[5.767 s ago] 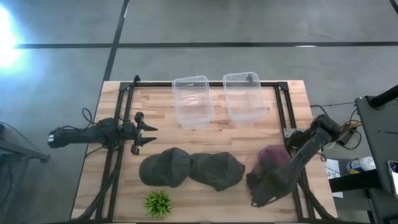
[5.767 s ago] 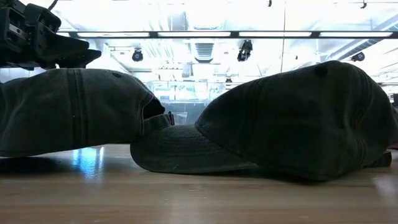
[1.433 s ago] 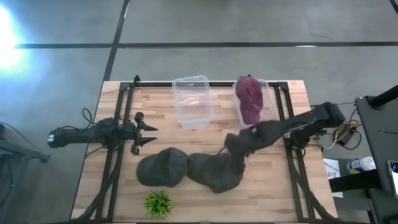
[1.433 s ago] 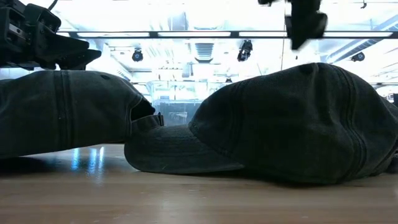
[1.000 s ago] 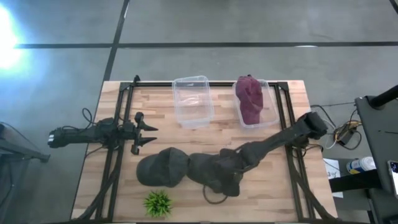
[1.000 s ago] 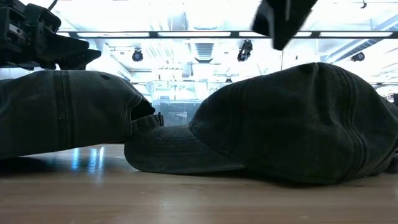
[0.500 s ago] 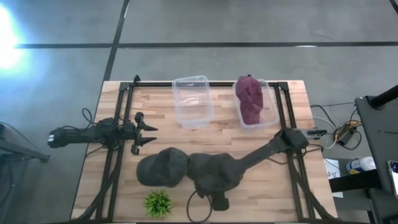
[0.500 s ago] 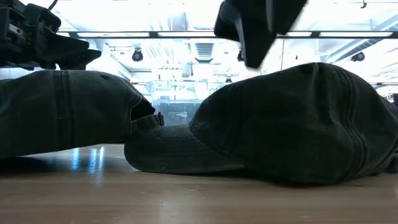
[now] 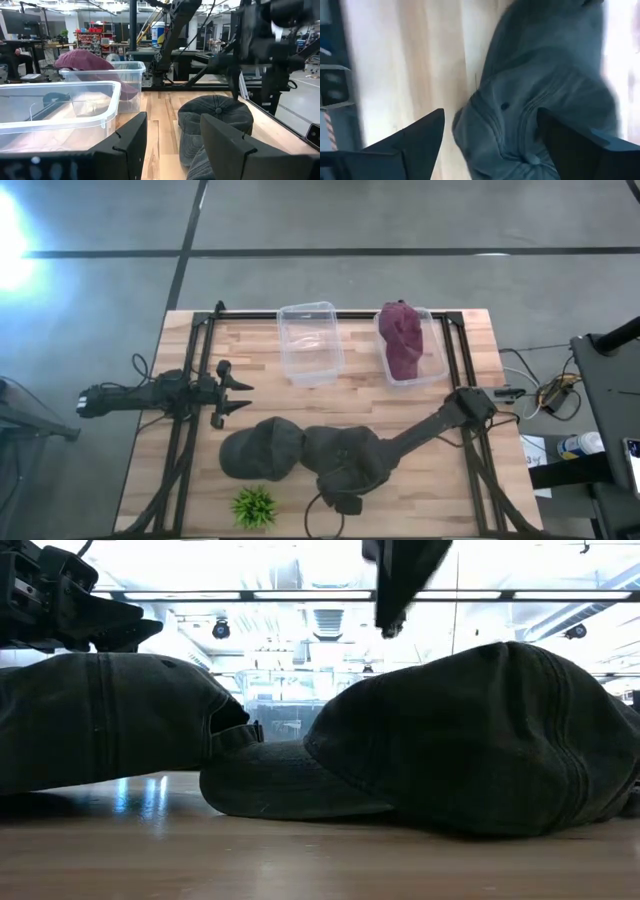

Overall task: Pick & Place hat
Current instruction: Put the black cap into the left transparent bin

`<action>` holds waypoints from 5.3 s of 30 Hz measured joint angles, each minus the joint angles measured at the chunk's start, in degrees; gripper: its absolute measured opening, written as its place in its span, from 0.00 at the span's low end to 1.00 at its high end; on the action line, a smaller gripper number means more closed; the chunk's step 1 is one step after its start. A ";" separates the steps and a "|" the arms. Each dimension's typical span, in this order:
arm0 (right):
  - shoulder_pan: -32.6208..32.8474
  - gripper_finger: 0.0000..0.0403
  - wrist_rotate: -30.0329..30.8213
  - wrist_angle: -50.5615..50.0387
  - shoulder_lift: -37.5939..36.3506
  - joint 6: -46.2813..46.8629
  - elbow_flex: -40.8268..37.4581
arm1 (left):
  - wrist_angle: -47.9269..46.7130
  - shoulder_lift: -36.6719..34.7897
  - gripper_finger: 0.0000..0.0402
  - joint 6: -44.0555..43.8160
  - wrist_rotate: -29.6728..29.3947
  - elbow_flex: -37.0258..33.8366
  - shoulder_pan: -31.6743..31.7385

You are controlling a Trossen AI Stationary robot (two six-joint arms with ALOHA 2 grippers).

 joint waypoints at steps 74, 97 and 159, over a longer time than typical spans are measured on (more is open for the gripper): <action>-46.53 0.02 -5.59 28.58 -6.79 -3.55 -6.00 | 0.02 0.63 0.44 0.00 -0.01 0.00 0.01; -44.28 0.38 3.41 24.38 -16.57 -7.11 -5.56 | 0.02 0.63 0.44 0.00 -0.01 0.00 0.00; -9.03 0.46 9.62 10.62 -35.19 14.05 -31.53 | -13.83 22.28 0.44 -43.10 1.30 29.04 -3.22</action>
